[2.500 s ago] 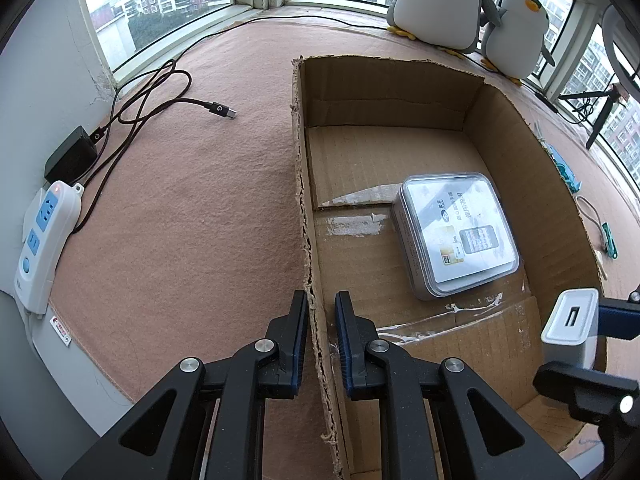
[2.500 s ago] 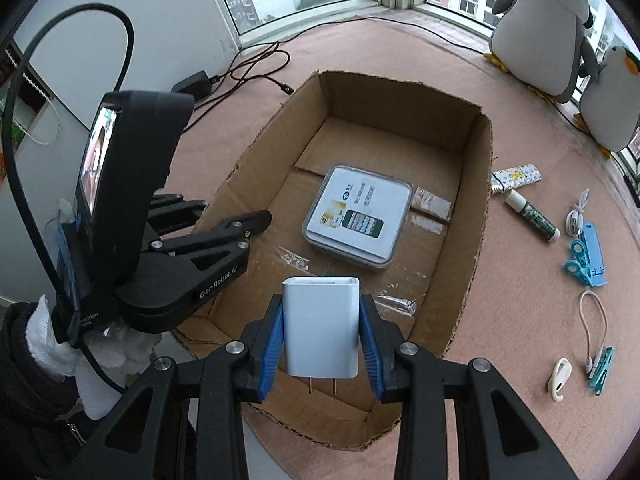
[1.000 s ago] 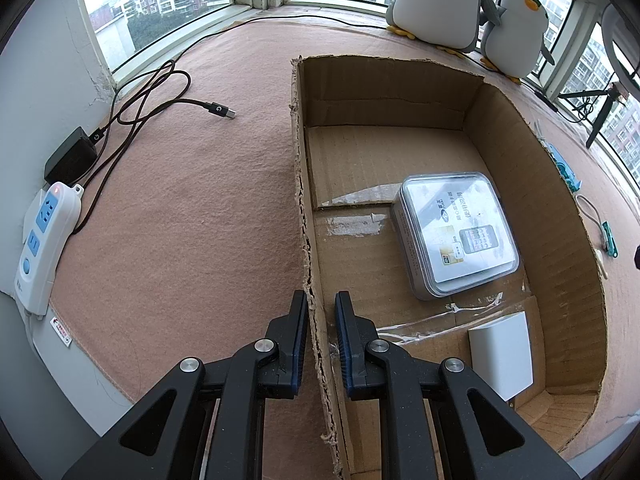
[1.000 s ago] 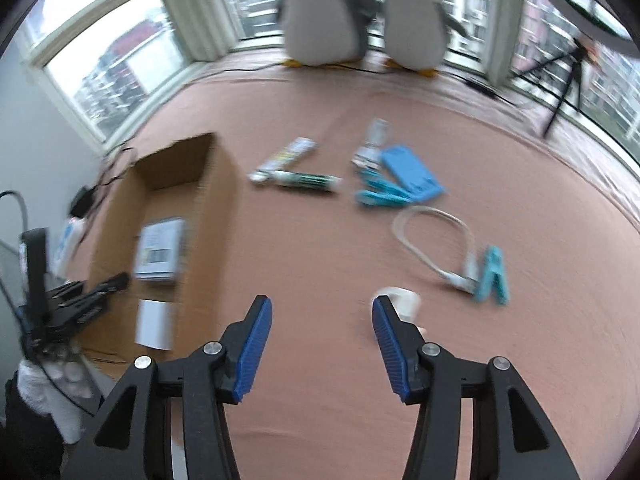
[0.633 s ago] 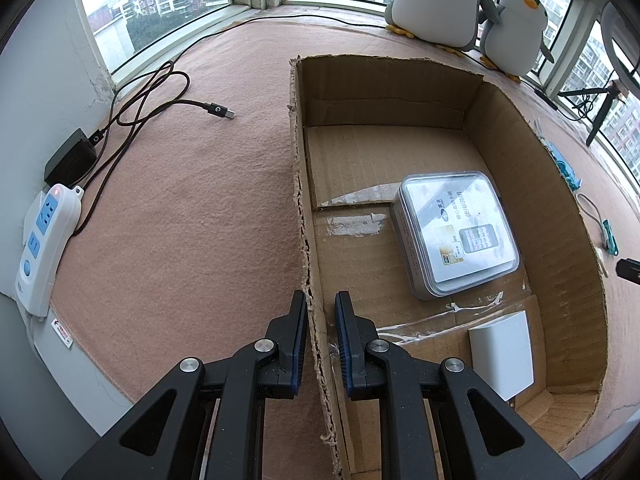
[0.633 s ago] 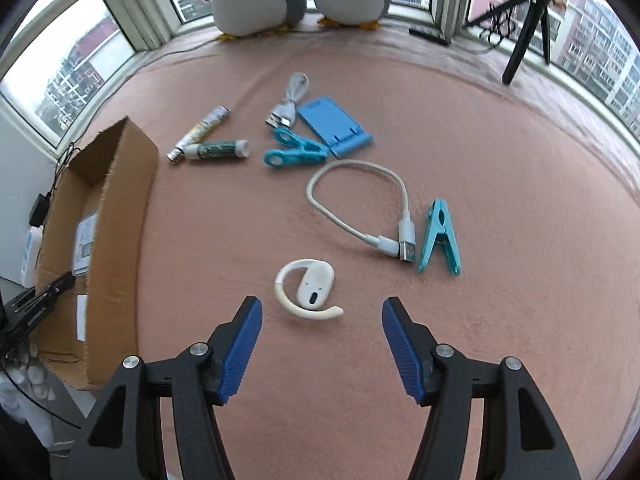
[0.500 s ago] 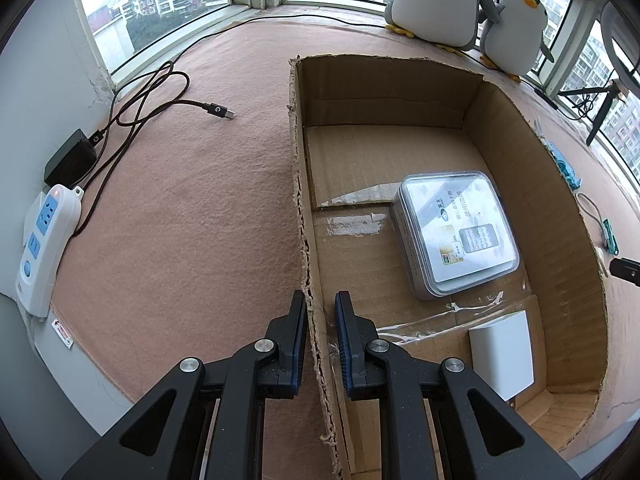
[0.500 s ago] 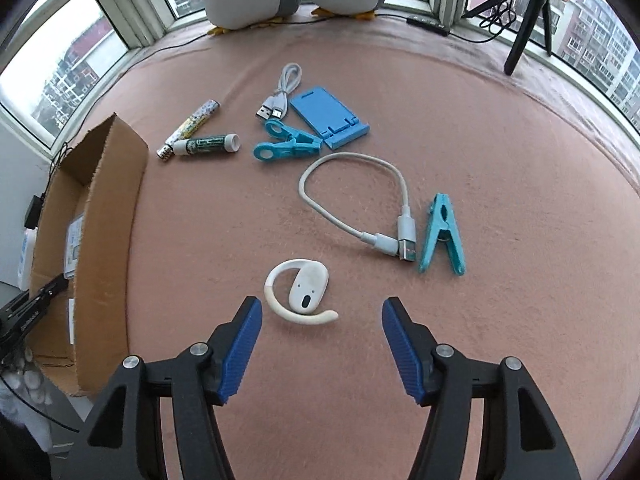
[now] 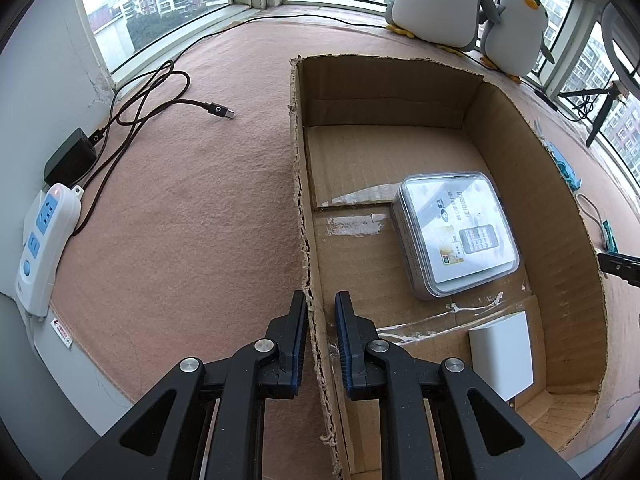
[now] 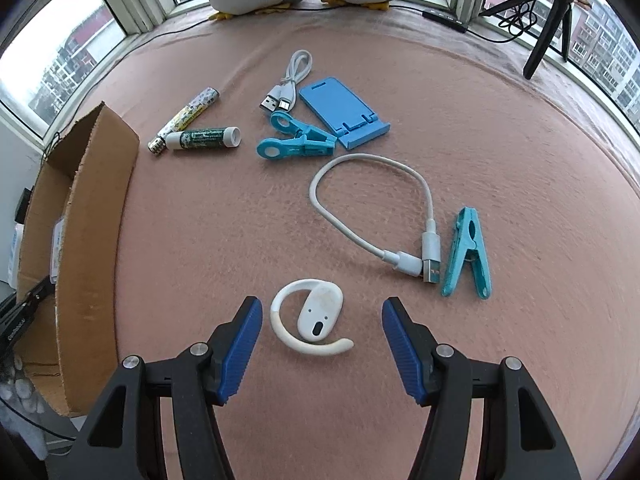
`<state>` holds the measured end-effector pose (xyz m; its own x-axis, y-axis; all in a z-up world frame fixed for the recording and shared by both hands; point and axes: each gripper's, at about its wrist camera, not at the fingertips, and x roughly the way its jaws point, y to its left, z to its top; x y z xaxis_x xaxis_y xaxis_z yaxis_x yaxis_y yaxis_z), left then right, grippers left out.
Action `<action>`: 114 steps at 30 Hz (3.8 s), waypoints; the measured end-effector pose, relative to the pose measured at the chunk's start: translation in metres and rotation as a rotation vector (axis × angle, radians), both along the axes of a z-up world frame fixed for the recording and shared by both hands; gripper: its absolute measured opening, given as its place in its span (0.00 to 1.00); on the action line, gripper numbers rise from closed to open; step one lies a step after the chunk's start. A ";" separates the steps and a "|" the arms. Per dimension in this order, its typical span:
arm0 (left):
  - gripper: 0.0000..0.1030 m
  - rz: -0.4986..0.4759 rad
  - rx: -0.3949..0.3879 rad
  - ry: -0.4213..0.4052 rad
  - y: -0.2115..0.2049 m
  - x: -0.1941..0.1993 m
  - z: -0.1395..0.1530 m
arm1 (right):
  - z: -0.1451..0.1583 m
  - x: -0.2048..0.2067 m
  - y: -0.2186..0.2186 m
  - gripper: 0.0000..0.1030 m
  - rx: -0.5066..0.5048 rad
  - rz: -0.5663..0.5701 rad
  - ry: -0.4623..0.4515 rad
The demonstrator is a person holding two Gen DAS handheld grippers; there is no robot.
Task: Organize rigid objects
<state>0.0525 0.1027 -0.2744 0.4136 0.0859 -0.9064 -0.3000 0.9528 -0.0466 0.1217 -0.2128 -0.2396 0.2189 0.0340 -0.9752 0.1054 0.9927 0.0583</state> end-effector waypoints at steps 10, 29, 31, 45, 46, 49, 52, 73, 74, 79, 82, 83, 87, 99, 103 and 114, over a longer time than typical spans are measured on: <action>0.14 0.001 -0.002 -0.001 0.000 0.000 0.000 | -0.007 0.008 0.011 0.42 -0.038 0.028 0.031; 0.14 0.000 -0.002 -0.001 0.000 0.000 0.000 | 0.021 -0.006 0.015 0.33 0.018 0.009 -0.044; 0.14 0.000 -0.002 -0.001 0.001 0.000 0.000 | 0.027 -0.009 0.019 0.33 0.029 0.014 -0.061; 0.14 0.001 -0.003 -0.001 0.001 0.000 0.000 | 0.085 -0.023 0.092 0.33 0.122 0.163 -0.190; 0.14 0.001 -0.003 -0.001 0.001 0.000 0.000 | 0.089 -0.023 0.100 0.33 0.128 0.185 -0.198; 0.14 0.002 -0.005 -0.002 0.001 0.000 0.000 | 0.096 -0.023 0.123 0.33 0.137 0.247 -0.211; 0.14 0.002 -0.005 -0.002 0.001 0.001 0.000 | 0.098 -0.024 0.149 0.33 0.152 0.315 -0.215; 0.14 0.003 -0.014 -0.006 0.004 0.000 0.000 | 0.066 -0.011 0.225 0.33 0.173 0.468 -0.139; 0.14 0.003 -0.014 -0.006 0.004 0.000 0.000 | 0.065 -0.010 0.225 0.33 0.177 0.470 -0.135; 0.14 0.002 -0.013 -0.005 0.005 0.000 0.000 | 0.060 -0.006 0.225 0.37 0.199 0.460 -0.119; 0.14 0.000 -0.012 -0.004 0.006 0.000 0.000 | 0.059 -0.005 0.224 0.44 0.202 0.455 -0.121; 0.14 -0.001 -0.011 -0.004 0.005 0.000 0.000 | 0.060 -0.006 0.224 0.44 0.204 0.455 -0.121; 0.14 -0.002 -0.010 -0.003 0.006 0.000 0.000 | 0.062 -0.006 0.224 0.44 0.204 0.457 -0.126; 0.14 -0.005 -0.010 -0.003 0.006 0.000 0.000 | 0.072 -0.004 0.204 0.44 0.206 0.411 -0.156; 0.14 -0.004 -0.009 -0.004 0.006 -0.001 0.000 | 0.076 -0.002 0.187 0.44 0.197 0.377 -0.167; 0.14 -0.005 -0.009 -0.003 0.006 -0.001 0.000 | 0.085 -0.002 0.125 0.44 0.166 0.259 -0.218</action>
